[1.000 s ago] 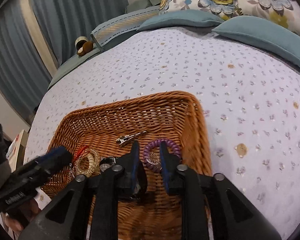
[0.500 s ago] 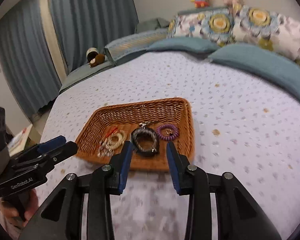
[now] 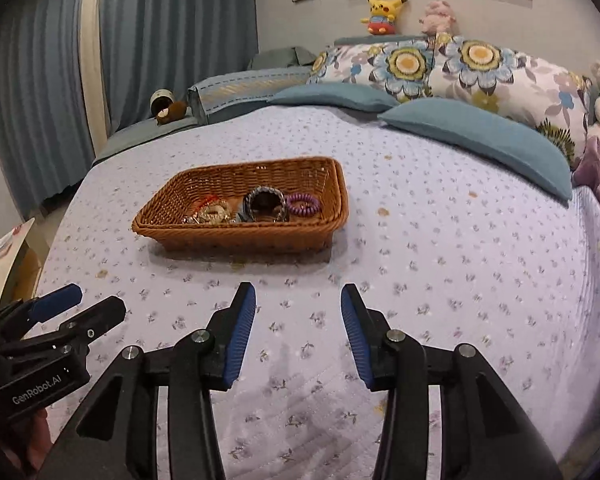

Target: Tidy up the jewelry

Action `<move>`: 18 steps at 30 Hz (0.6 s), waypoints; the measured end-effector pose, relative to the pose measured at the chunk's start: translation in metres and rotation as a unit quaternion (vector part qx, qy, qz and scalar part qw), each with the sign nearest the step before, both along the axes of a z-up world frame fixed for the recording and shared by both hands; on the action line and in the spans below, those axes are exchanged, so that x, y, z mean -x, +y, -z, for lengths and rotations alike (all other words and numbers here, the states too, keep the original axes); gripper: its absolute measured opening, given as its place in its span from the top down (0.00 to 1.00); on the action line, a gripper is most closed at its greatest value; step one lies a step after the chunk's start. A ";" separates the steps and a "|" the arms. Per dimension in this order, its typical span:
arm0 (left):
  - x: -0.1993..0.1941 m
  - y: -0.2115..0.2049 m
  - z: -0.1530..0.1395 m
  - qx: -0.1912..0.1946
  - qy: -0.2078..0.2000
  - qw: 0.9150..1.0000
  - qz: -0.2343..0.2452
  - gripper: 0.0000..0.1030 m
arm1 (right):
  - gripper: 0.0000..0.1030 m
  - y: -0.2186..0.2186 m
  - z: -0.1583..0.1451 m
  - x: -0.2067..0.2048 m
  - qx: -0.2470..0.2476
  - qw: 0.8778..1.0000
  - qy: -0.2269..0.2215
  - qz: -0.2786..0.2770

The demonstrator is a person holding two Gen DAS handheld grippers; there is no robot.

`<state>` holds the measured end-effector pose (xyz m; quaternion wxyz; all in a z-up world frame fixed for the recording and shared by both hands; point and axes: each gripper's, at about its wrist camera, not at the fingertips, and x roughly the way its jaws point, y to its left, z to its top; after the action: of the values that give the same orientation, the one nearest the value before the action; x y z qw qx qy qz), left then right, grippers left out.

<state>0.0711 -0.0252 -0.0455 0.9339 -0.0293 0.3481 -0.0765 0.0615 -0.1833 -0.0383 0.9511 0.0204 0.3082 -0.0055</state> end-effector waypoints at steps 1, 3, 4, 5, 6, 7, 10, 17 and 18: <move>0.001 -0.001 0.002 -0.014 -0.005 1.000 -0.007 0.31 | 0.54 -0.002 0.002 -0.002 -0.001 1.000 0.003 0.006; 0.002 -0.004 0.007 -0.040 -0.012 0.999 -0.020 0.31 | 0.54 -0.005 0.006 -0.006 -0.001 1.000 0.007 0.012; 0.002 -0.006 0.009 -0.045 -0.012 0.999 -0.023 0.31 | 0.54 -0.006 0.008 -0.006 0.003 1.000 0.009 0.015; 0.001 -0.007 0.010 -0.045 -0.009 0.999 -0.021 0.31 | 0.54 -0.007 0.008 -0.007 0.004 1.000 0.011 0.017; 0.000 -0.008 0.011 -0.042 -0.006 0.999 -0.020 0.31 | 0.54 -0.008 0.011 -0.008 0.003 1.000 0.015 0.017; 0.000 -0.008 0.012 -0.038 -0.003 0.999 -0.019 0.31 | 0.54 -0.009 0.012 -0.008 0.001 1.000 0.017 0.016; 0.000 -0.010 0.012 -0.044 -0.004 0.999 -0.016 0.31 | 0.54 -0.009 0.013 -0.009 0.005 1.000 0.018 0.017; 0.003 -0.013 0.013 -0.047 -0.007 0.999 -0.011 0.31 | 0.53 -0.007 0.012 -0.009 0.007 1.000 0.016 0.014; 0.003 -0.013 0.013 -0.047 -0.006 0.999 -0.011 0.31 | 0.53 -0.008 0.013 -0.009 0.005 1.000 0.018 0.013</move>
<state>0.0683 -0.0380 -0.0584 0.9371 0.0108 0.3452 -0.0501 0.0708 -0.1909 -0.0511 0.9454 0.0191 0.3247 -0.0194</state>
